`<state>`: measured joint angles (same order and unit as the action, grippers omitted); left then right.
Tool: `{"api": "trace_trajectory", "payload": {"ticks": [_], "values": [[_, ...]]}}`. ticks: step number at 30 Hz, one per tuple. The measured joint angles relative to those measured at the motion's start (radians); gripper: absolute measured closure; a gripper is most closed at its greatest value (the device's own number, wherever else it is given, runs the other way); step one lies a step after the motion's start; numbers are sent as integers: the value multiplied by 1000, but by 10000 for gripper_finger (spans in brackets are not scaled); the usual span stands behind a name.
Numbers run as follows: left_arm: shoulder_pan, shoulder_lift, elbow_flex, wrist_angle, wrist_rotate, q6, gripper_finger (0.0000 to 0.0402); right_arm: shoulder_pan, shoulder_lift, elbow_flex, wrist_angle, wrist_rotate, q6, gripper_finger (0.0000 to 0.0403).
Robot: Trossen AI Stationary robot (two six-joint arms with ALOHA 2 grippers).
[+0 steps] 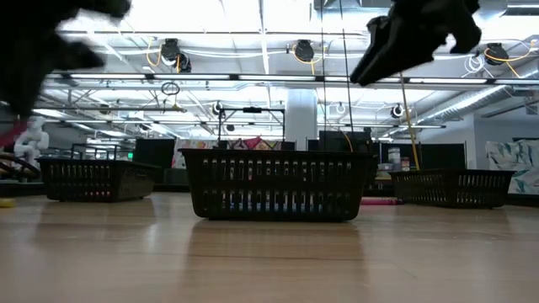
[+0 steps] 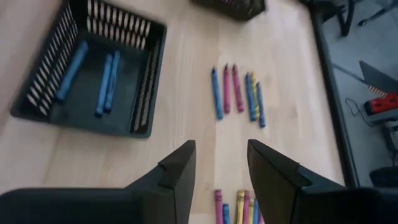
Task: Sort crayons
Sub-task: Put the red crayon into the left black basket
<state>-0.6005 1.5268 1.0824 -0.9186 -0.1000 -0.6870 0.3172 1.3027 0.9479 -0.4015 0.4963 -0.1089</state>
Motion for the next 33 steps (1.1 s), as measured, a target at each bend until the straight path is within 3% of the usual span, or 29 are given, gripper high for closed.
{"api": "trace_trajectory", "payload": {"ticks": [5, 9, 15, 21, 27, 33], "values": [[19, -180, 17, 26, -275, 96, 401, -2, -21, -11, 49, -3, -15, 273], [49, -275, 17, 91, -391, 226, 401, -5, -17, -94, 211, -4, -58, 273], [92, -297, -6, 106, -399, 261, 401, -11, -16, -176, 384, -2, -53, 273], [111, -186, -101, 207, -347, 304, 393, -11, -16, -178, 455, -1, -69, 273], [128, -89, -214, 463, -274, 305, 321, -11, -16, -178, 461, -1, -56, 273], [130, -58, -328, 597, -251, 293, 247, -11, -16, -178, 458, -2, -31, 273]]}}
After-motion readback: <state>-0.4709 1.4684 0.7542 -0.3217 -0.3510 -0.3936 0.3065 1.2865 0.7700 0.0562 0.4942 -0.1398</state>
